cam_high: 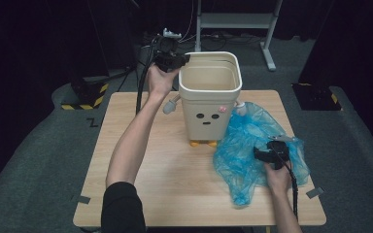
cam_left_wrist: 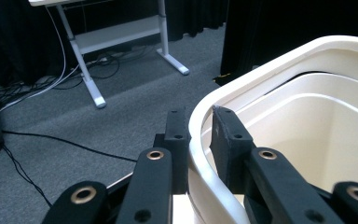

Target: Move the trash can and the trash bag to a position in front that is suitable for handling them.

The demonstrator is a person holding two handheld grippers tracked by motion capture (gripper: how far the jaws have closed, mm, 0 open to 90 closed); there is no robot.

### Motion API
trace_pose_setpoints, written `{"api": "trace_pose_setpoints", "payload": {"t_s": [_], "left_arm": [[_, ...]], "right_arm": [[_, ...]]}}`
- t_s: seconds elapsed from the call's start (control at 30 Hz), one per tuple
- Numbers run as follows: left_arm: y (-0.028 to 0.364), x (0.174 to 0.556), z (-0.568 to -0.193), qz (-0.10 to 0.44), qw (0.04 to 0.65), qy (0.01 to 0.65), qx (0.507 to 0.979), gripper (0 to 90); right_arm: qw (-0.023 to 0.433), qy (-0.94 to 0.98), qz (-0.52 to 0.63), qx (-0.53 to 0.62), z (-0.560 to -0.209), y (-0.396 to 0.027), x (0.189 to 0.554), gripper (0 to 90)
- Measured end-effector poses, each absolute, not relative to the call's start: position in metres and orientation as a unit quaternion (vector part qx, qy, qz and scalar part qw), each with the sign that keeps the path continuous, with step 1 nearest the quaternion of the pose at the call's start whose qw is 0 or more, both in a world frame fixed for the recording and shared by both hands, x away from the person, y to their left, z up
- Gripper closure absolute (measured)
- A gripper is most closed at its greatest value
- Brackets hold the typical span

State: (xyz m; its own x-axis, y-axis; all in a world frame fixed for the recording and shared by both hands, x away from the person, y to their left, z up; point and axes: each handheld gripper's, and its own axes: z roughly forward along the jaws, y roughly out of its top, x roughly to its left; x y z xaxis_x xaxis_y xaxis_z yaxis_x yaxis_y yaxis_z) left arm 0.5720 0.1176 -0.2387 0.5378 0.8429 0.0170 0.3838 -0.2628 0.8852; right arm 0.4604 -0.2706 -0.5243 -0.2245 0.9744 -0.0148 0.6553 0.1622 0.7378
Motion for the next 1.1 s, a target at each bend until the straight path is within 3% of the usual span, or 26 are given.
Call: {"api": "trace_pose_setpoints", "payload": {"t_s": [1.1], "left_arm": [[0.136,0.544,-0.221,0.265,0.481,0.404,0.731,77.1]], "right_arm": [[0.256,0.718,0.311,0.567,-0.524,-0.271,0.46,18.8]]}}
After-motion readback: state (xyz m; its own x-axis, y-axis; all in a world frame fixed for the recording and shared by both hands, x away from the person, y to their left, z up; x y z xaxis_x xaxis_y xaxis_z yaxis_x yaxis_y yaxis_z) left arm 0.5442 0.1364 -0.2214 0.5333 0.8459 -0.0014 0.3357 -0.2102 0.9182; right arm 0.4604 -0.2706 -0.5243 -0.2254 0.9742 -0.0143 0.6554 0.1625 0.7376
